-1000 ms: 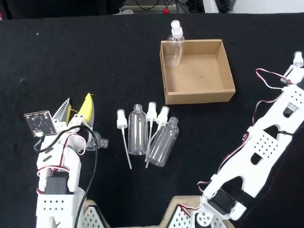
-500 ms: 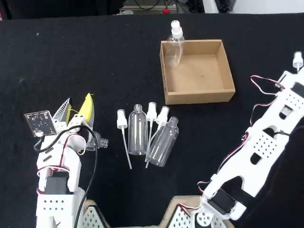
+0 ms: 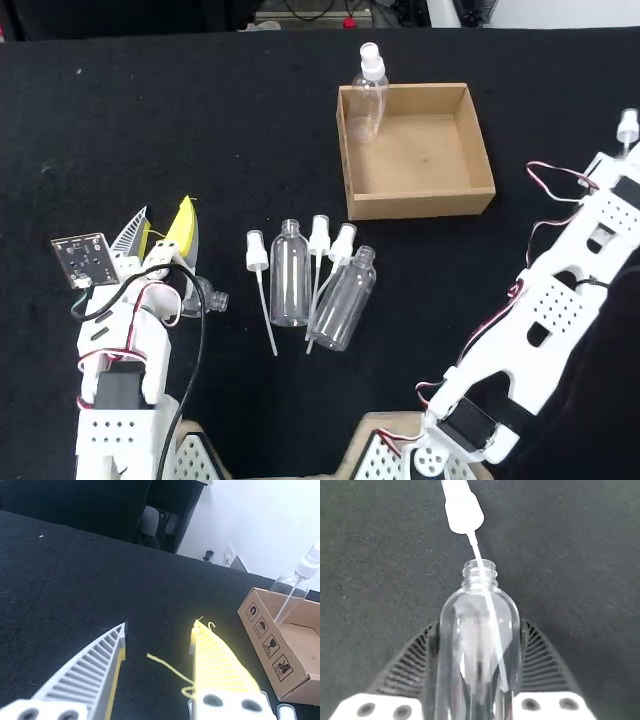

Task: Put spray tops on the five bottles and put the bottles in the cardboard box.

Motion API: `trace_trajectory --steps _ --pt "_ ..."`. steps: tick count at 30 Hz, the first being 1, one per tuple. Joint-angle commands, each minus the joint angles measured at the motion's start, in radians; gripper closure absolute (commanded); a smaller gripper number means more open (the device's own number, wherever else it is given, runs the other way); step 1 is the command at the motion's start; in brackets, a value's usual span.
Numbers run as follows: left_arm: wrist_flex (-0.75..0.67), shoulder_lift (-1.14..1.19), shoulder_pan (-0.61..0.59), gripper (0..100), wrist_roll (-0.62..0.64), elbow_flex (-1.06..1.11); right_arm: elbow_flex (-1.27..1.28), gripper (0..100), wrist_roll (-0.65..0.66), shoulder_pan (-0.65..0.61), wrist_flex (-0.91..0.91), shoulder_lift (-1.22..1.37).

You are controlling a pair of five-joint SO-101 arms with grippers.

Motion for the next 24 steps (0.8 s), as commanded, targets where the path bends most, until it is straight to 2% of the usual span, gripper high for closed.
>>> trace_trajectory --steps 1,7,14,24 --pt "-0.020 -0.015 -0.004 80 0.006 0.024 -0.113 93.3 -0.002 0.012 0.080 -0.028" --pt "-0.020 -0.015 -0.004 80 0.006 0.024 -0.251 93.3 -0.006 0.011 0.262 -0.024" --pt "-0.020 -0.015 -0.004 80 0.006 0.024 -0.255 93.6 0.000 0.023 0.387 -0.042" --pt "-0.020 -0.015 -0.004 80 0.006 0.024 -0.257 93.7 0.002 0.028 0.660 -0.128"
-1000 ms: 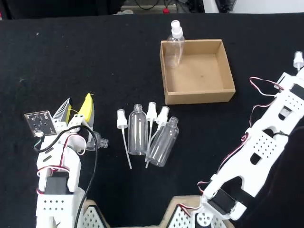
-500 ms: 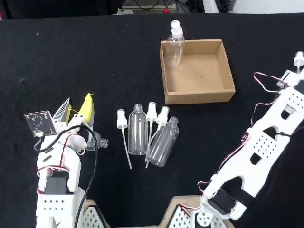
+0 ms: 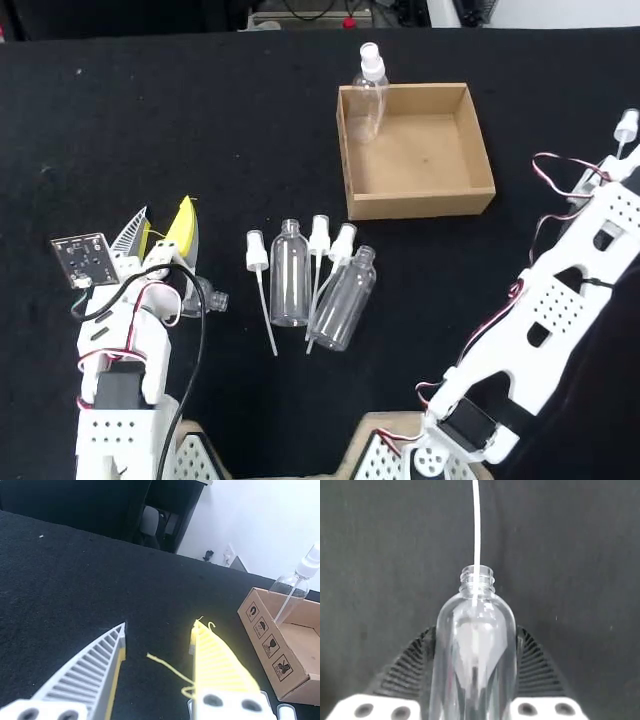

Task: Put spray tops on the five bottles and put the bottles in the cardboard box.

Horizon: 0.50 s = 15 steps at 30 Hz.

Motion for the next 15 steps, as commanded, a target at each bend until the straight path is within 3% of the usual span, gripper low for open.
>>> trace_trajectory --steps 1,8,15 --pt "-0.020 -0.015 -0.004 80 0.006 0.024 -0.056 93.7 -0.002 0.028 0.107 -0.122" --pt "-0.020 -0.015 -0.004 80 0.006 0.024 -0.054 93.8 0.061 0.064 0.236 -0.128" --pt "-0.020 -0.015 -0.002 80 0.006 0.024 -0.051 93.8 0.127 0.138 0.244 -0.130"
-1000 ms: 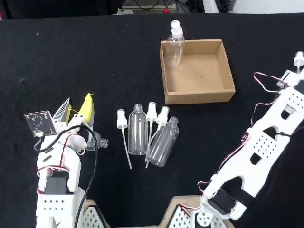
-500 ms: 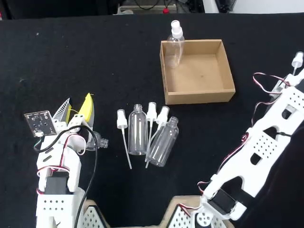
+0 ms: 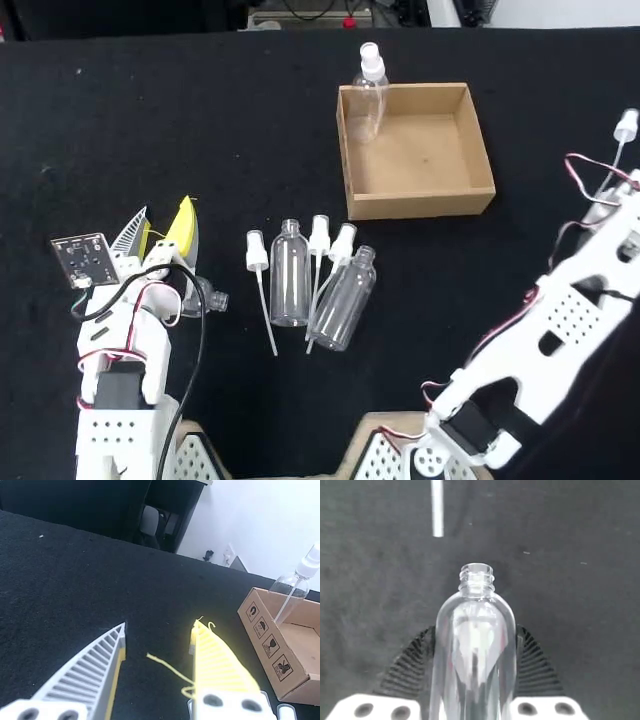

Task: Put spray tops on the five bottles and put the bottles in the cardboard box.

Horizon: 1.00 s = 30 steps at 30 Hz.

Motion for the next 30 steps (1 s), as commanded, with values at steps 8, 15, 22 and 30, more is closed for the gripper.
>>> trace_trajectory --steps 8,15,22,30 --pt "-0.018 -0.015 -0.002 80 0.006 0.024 -0.039 93.7 0.026 0.025 0.035 -0.097" --pt "-0.018 -0.015 -0.002 80 0.006 0.024 -0.038 93.9 0.015 0.011 0.037 -0.105" --pt "-0.020 -0.015 -0.002 80 0.006 0.024 -0.036 93.9 0.008 0.040 0.038 -0.153" --pt "-0.020 -0.015 -0.002 80 0.006 0.024 0.134 93.5 0.006 0.035 0.040 -0.375"
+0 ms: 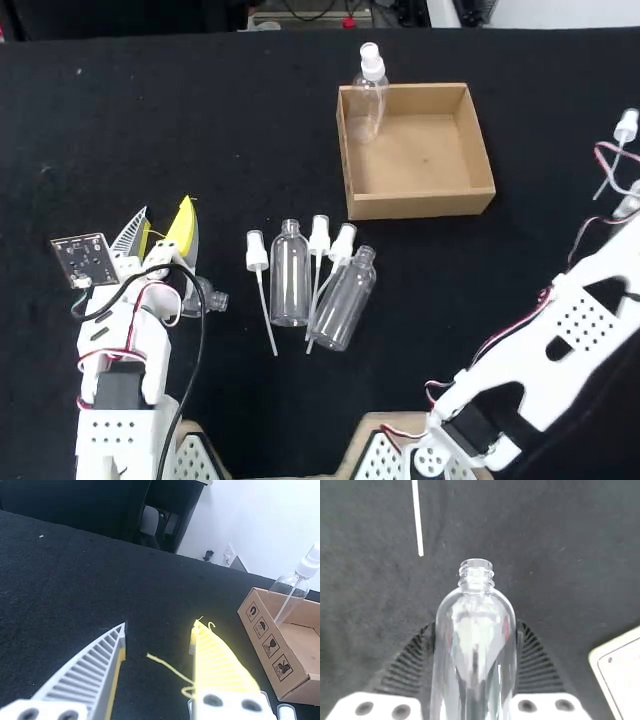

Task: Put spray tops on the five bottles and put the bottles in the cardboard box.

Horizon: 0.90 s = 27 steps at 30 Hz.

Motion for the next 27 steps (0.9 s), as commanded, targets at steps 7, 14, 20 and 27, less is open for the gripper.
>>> trace_trajectory --steps 7,14,20,27 --pt "-0.020 -0.015 -0.002 80 0.006 0.024 0.479 93.5 -0.003 0.002 0.029 -0.443" --pt "-0.020 -0.015 -0.002 80 0.006 0.024 0.710 93.5 0.000 -0.008 0.025 -0.659" --pt "-0.017 -0.015 -0.002 80 0.006 0.024 0.975 93.5 0.026 -0.032 -0.054 -0.834" --pt "-0.017 -0.015 -0.002 80 0.006 0.024 1.580 93.5 0.026 -0.052 -0.439 -1.185"
